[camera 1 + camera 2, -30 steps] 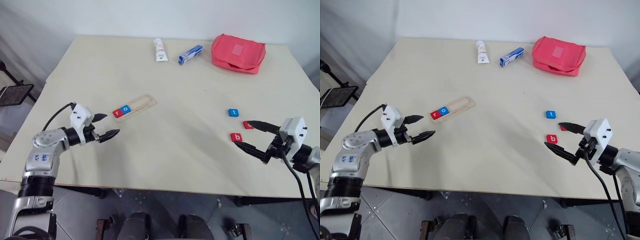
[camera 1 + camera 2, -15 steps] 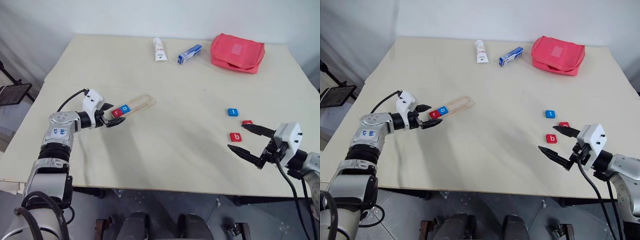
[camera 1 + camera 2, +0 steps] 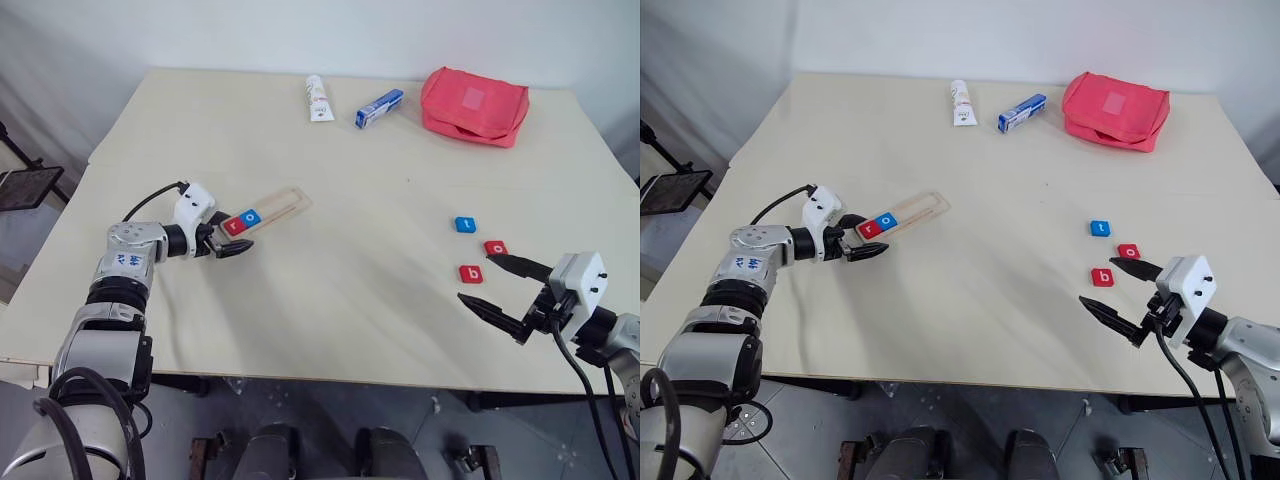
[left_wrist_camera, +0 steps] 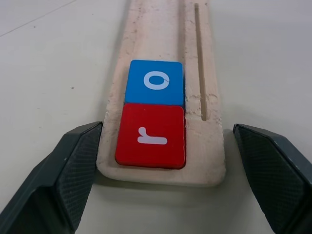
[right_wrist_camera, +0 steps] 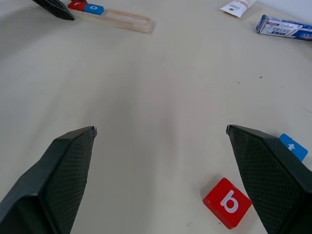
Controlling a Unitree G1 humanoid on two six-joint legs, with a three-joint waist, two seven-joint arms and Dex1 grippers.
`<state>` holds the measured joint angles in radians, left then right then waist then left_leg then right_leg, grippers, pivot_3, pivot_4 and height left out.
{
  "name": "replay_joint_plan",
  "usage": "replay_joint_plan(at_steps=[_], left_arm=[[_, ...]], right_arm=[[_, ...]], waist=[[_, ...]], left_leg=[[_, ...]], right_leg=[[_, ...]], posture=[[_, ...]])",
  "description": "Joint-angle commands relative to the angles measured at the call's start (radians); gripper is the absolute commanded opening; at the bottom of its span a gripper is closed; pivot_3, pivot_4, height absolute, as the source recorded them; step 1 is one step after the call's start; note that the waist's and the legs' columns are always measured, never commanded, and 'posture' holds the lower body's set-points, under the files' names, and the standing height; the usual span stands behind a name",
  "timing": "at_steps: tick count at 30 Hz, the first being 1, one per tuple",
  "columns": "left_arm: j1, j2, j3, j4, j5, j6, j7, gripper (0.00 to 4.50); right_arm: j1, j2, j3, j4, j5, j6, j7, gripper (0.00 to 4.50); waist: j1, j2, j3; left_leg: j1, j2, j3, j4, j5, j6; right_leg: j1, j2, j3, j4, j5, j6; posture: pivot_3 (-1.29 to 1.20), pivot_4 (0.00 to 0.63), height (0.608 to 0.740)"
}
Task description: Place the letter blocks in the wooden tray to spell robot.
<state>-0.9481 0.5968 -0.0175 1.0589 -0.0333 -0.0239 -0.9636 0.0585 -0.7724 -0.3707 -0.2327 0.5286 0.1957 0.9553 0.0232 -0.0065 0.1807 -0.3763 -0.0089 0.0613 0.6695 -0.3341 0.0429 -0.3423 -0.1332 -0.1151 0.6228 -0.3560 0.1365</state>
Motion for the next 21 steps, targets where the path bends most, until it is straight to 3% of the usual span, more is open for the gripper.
replay_joint_plan(at_steps=[1, 15, 20, 21], left_arm=[[0.014, 0.012, -0.015, -0.03, 0.019, 0.018, -0.035, 4.5], [0.037, -0.015, -0.037, -0.08, 0.057, 0.118, 0.038, 4.5], [0.057, -0.025, -0.033, -0.107, 0.049, 0.118, 0.06, 3.42], [0.061, -0.026, -0.034, -0.111, 0.049, 0.117, 0.056, 3.41]], right_arm=[[-0.009, 0.006, -0.025, -0.014, 0.006, -0.019, -0.007, 4.47], [-0.053, 0.007, 0.003, 0.017, -0.005, -0.017, -0.008, 4.47], [-0.058, 0.006, 0.004, 0.018, -0.007, -0.016, -0.012, 4.5], [-0.058, 0.005, 0.004, 0.018, -0.007, -0.015, -0.013, 4.5]], waist=[[0.0, 0.0, 0.0], [0.0, 0.0, 0.0], [0.001, 0.0, 0.0], [0.001, 0.0, 0.0]], left_leg=[[0.0, 0.0, 0.0, 0.0, 0.0, 0.0], [0.0, 0.0, -0.001, 0.006, 0.0, 0.0], [0.0, 0.0, -0.001, 0.008, 0.0, 0.0], [0.0, 0.0, -0.002, 0.009, 0.0, 0.0]], right_leg=[[0.0, 0.0, 0.0, 0.0, 0.0, 0.0], [0.002, 0.0, 0.001, 0.003, 0.0, 0.0], [0.002, 0.0, 0.001, 0.004, 0.0, 0.0], [0.002, 0.0, 0.001, 0.004, 0.0, 0.0]], posture=[[0.0, 0.15, 0.74], [0.0, 0.15, 0.74], [0.0, 0.15, 0.74], [0.0, 0.15, 0.74]])
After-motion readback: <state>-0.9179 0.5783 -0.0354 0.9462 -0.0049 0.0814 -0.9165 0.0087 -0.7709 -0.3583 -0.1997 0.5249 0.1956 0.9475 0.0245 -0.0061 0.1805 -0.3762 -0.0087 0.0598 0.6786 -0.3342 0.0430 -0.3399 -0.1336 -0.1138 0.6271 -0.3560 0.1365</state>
